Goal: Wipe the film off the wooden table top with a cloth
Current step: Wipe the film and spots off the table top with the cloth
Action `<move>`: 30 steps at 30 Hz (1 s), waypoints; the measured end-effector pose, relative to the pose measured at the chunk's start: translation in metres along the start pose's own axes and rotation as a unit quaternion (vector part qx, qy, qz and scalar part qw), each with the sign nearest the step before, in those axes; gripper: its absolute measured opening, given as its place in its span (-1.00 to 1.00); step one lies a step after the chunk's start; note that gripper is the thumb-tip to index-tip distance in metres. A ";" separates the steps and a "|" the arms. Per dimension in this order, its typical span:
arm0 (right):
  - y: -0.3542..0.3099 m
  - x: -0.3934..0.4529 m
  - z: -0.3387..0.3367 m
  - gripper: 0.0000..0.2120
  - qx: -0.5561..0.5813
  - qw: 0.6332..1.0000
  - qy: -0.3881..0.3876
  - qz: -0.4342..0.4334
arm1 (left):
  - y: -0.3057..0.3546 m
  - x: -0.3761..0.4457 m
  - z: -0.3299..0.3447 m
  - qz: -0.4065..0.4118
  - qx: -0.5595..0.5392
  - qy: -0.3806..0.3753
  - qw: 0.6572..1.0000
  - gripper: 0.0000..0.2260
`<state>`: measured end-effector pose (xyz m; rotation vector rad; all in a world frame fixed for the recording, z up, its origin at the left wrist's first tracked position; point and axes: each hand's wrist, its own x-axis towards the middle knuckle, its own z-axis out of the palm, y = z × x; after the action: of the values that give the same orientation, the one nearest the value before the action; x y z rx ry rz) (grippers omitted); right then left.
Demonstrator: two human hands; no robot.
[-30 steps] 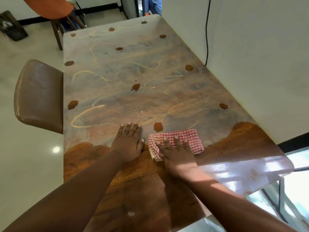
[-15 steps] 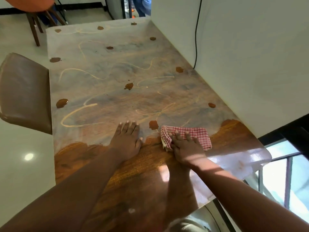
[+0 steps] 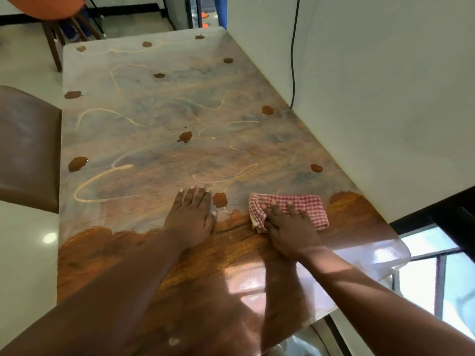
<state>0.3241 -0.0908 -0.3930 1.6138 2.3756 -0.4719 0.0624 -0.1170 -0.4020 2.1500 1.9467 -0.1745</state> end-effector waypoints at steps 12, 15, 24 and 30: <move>0.089 -0.007 -0.011 -0.53 -0.002 1.000 -0.004 -0.025 | 0.046 0.044 -0.005 -0.020 -0.001 0.006 1.000 -0.42; 0.070 0.007 -0.011 -0.51 -0.002 1.000 0.012 -0.020 | 0.045 0.041 -0.004 -0.033 -0.002 0.013 0.999 -0.43; 0.106 -0.027 -0.011 -0.54 -0.011 0.996 -0.051 -0.070 | 0.052 0.046 -0.009 -0.035 -0.010 0.001 0.999 -0.41; 0.098 -0.025 -0.022 -0.53 0.011 0.996 -0.079 -0.050 | 0.053 0.045 -0.009 -0.074 -0.046 -0.026 0.996 -0.22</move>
<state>0.4243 -0.0708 -0.3770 1.4135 2.3477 -0.6240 0.1187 -0.0763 -0.3992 1.9258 2.0436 -0.1613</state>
